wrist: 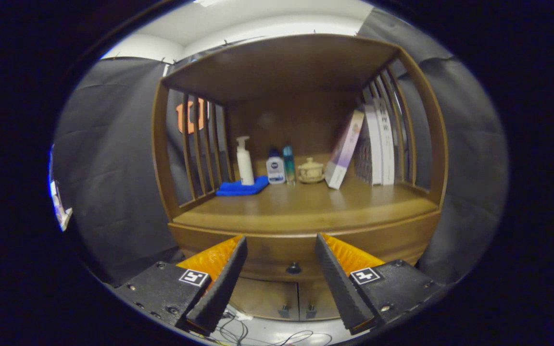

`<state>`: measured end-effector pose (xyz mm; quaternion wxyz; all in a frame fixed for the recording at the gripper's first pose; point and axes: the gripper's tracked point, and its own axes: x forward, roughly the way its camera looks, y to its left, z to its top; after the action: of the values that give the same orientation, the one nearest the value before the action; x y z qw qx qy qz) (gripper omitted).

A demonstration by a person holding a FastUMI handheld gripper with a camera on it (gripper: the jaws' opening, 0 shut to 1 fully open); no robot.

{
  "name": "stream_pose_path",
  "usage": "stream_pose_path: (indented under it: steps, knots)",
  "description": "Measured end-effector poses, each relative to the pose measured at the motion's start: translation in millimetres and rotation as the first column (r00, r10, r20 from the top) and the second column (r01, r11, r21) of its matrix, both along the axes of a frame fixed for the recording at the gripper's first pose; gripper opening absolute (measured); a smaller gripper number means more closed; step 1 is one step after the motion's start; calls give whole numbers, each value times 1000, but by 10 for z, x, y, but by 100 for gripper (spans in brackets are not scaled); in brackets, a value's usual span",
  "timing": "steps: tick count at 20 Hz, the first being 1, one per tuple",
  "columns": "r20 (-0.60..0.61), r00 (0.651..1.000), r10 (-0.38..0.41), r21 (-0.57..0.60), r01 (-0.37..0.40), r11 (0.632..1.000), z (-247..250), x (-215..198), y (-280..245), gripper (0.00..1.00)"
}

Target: Pull open the drawer, take out the items inside it, and place them on the countertop above the cabinet.

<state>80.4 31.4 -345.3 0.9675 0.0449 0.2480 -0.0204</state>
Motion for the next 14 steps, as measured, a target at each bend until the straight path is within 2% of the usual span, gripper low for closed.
stream_pose_path:
  steps: [3, 5, 7, 10, 14]
  knots:
    - [-52, 999, -15, -55, 12, 998, -321, 52, -85, 83]
    - [-79, 997, -15, -87, 9, 996, -517, 95, -84, 81]
    - [-98, 995, -22, -98, 12, 995, -652, 126, -77, 78]
    - [-118, 992, -47, -117, 33, 993, -816, 198, -146, 68]
    - [-123, 990, -69, -121, 54, 991, -915, 235, -164, 47]
